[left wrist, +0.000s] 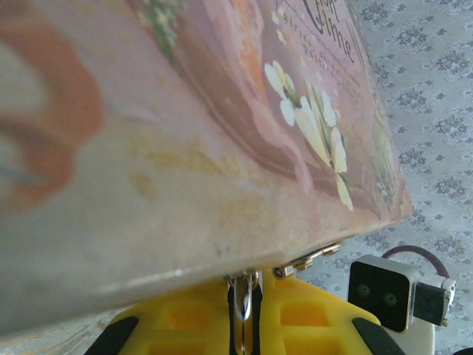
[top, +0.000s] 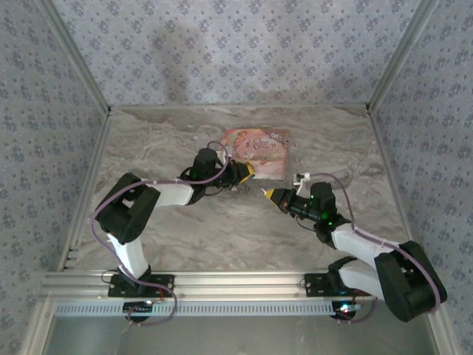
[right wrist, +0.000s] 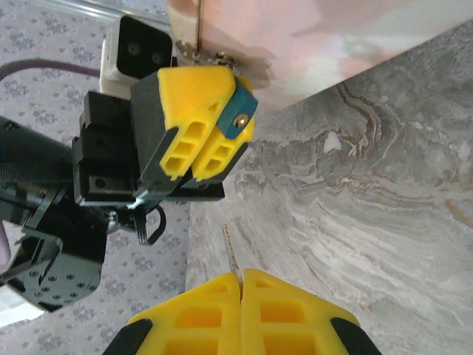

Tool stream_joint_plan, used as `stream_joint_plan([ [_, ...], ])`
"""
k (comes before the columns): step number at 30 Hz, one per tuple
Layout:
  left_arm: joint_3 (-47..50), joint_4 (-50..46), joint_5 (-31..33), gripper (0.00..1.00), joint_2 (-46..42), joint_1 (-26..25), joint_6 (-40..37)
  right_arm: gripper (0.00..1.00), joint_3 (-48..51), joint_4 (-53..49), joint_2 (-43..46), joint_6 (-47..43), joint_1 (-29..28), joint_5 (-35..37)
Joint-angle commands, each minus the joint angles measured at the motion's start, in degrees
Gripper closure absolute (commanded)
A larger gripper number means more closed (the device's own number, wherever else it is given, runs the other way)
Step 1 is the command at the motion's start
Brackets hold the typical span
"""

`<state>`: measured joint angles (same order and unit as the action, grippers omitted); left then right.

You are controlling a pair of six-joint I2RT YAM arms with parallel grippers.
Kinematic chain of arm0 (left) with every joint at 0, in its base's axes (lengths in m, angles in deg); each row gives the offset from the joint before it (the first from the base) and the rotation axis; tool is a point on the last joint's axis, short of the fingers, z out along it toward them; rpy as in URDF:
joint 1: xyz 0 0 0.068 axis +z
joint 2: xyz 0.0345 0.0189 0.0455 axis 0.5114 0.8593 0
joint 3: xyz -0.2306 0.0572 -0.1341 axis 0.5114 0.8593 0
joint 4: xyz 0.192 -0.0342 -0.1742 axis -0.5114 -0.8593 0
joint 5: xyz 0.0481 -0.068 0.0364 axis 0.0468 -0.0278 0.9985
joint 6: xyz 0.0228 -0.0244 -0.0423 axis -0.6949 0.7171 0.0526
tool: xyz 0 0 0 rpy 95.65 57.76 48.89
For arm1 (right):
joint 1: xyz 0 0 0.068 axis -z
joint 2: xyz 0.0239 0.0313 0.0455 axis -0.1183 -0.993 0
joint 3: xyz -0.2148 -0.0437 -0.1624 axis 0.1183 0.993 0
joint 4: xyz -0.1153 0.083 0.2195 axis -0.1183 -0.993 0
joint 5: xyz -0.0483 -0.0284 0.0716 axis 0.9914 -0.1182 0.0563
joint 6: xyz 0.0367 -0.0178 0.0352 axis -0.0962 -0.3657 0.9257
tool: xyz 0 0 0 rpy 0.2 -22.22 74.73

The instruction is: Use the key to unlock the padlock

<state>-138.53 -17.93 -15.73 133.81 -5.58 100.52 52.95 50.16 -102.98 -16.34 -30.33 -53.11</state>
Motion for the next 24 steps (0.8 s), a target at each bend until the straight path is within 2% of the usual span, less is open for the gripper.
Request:
stream_joint_plan([
  [1,-1.65,2.07,-2.28,0.93,-1.97,0.36,1.02,1.00,0.73,7.17,-2.63,3.23,-0.74,5.06],
  [10,-1.57,2.38,-2.28,0.93,-1.69,0.41,1.08,1.00,0.08,15.94,-9.85,6.00,-3.48,7.68],
  [24,-1.20,3.87,-2.68,0.93,-1.33,0.41,1.79,1.00,-1.61,22.62,-17.47,7.42,-5.71,9.59],
])
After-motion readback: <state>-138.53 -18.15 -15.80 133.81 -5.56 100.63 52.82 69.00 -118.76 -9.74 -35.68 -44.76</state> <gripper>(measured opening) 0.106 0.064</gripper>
